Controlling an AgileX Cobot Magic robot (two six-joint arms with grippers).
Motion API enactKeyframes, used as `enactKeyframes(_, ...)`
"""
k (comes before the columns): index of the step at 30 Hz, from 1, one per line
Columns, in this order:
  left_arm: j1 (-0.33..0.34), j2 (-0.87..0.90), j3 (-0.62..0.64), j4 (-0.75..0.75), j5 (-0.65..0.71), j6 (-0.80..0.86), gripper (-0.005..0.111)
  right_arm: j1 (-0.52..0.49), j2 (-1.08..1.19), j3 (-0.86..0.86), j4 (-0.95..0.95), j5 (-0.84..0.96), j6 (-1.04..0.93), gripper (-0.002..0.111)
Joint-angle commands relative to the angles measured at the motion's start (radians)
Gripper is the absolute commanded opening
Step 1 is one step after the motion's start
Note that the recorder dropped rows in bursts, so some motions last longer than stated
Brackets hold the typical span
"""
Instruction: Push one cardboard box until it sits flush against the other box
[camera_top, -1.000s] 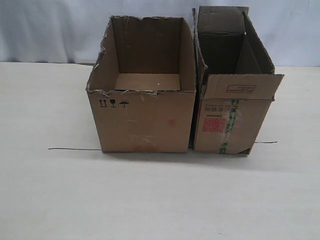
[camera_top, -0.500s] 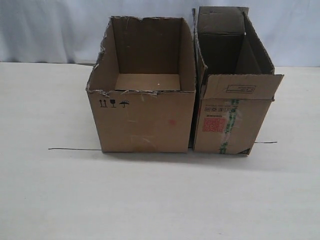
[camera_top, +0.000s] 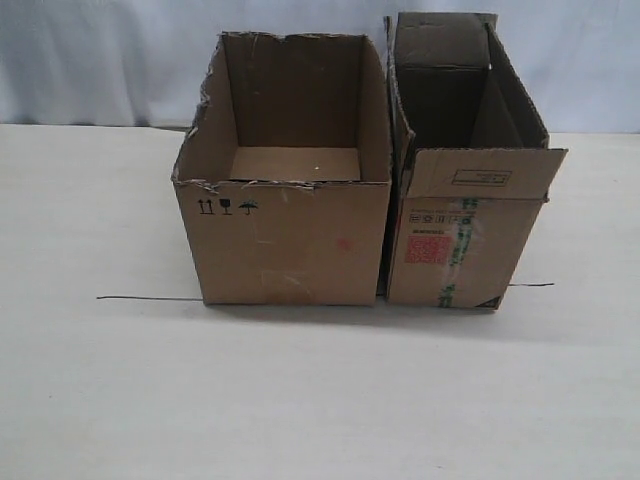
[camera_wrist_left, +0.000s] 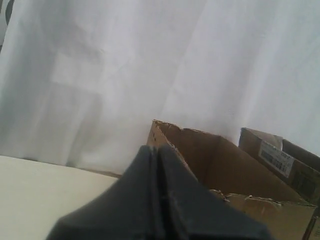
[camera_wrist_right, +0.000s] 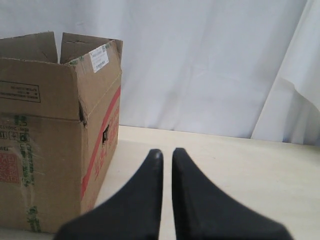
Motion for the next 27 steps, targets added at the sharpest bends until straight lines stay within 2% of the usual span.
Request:
enactKeyframes(1, -0.005, -0.003, 0.027, -0.423, -0.029, 0.397, 0.0, -0.005, -0.003, 0.004, 0.002, 0.001, -0.003, 0.005)
enactKeyframes(4, -0.005, -0.003, 0.049, -0.824, -0.051, 0.866, 0.0, -0.005, -0.003, 0.004, 0.002, 0.001, -0.003, 0.005)
enactKeyframes(5, -0.006, -0.003, 0.049, -0.934, 0.026, 0.993, 0.0, -0.005, -0.003, 0.004, 0.002, 0.001, -0.003, 0.005)
enactKeyframes(8, -0.006, -0.003, 0.049, -1.198, 0.14, 1.372, 0.0, -0.005, -0.003, 0.004, 0.002, 0.001, -0.003, 0.005)
enactKeyframes(10, -0.006, -0.003, 0.049, -1.354, 0.163, 1.517, 0.0, -0.005, -0.003, 0.004, 0.002, 0.001, -0.003, 0.005)
enactKeyframes(15, -0.006, -0.003, 0.049, -1.369, 0.163, 1.567, 0.0, -0.005, -0.003, 0.004, 0.002, 0.001, -0.003, 0.005)
enactKeyframes(20, -0.006, -0.003, 0.049, -1.278, 0.171, 1.463, 0.0, -0.005, -0.003, 0.004, 0.002, 0.001, -0.003, 0.005)
enactKeyframes(27, -0.006, -0.003, 0.049, -1.264, 0.189, 1.47, 0.0, -0.005, -0.003, 0.004, 0.002, 0.001, -0.003, 0.005)
